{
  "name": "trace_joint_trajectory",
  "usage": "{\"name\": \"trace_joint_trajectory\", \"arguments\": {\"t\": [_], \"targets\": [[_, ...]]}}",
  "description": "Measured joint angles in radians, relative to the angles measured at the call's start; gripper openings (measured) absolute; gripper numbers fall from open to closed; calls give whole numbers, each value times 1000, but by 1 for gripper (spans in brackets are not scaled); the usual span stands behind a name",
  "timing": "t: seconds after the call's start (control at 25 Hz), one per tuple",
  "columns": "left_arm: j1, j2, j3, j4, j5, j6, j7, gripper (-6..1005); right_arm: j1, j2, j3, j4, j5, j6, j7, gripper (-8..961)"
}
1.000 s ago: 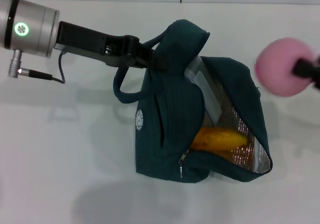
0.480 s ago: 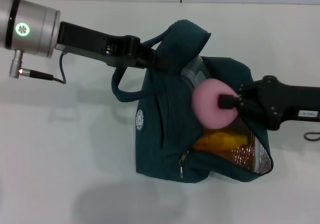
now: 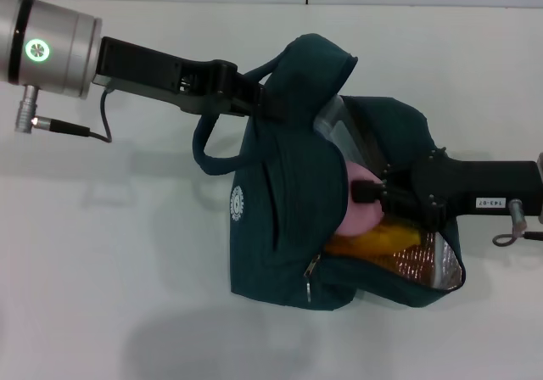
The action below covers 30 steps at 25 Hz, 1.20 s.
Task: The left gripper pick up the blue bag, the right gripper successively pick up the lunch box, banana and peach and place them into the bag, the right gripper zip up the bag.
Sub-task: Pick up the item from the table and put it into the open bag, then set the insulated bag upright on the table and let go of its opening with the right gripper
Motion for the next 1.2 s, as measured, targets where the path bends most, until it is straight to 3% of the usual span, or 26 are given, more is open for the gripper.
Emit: {"name": "trace_joint_trajectory", "arguments": {"t": [0.52, 0.76, 0.92, 1.12, 1.2], "targets": [[3, -7, 0, 0, 0, 0, 1, 43, 5, 5, -22, -8, 14, -5, 6, 223], [5, -8, 0, 0, 0, 0, 2, 43, -14, -4, -8, -21, 45, -51, -2, 484], [5, -8, 0, 0, 0, 0, 2, 43, -91, -20, 59, -73, 55, -103, -38, 648], [5, -8, 0, 0, 3, 0, 3, 42, -207, -59, 208, -90, 54, -114, -75, 647], [6, -7, 0, 0, 5, 0, 5, 42, -237, -64, 239, -81, 49, -88, -97, 646]]}}
